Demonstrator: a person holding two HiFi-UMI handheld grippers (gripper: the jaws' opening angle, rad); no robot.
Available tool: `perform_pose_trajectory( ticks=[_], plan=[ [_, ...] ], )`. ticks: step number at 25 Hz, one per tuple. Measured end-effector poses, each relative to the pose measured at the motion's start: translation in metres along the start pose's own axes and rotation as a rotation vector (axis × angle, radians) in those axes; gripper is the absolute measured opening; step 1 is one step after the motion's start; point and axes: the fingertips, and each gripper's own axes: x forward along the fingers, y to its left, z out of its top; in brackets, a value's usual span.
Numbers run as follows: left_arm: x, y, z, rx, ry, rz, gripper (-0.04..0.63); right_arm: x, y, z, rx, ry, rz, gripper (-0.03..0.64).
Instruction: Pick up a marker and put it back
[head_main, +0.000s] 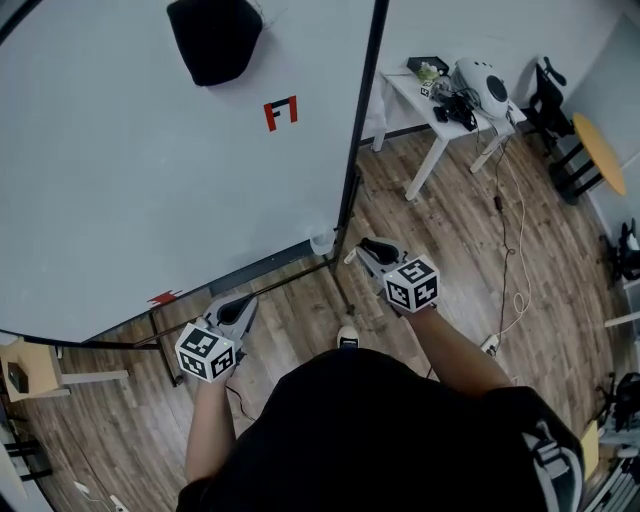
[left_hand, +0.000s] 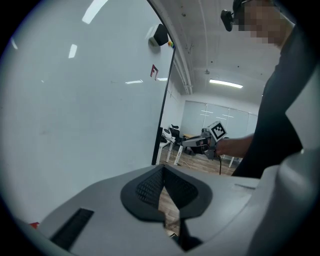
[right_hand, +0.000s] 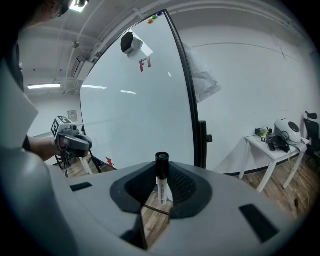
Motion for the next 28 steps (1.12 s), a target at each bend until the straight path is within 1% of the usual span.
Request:
perform_pose_trajectory(
  ticks=[9, 17, 28],
  plan=[
    [-0.001, -0.013, 0.0, 0.037, 0.011, -0.056, 0.012, -0.022, 0.009, -0.02, 0.035, -0.002, -0.047, 0.063],
    [-0.006, -0.016, -0.007, 0.039, 0.02, -0.072, 0.012, -0.031, 0.013, -0.025, 0.043, -0.007, -0.07, 0.063],
    [-0.004, -0.012, -0.007, 0.032, 0.02, -0.072, 0.012, -0.025, 0.01, -0.025, 0.045, -0.001, -0.069, 0.063]
  ],
)
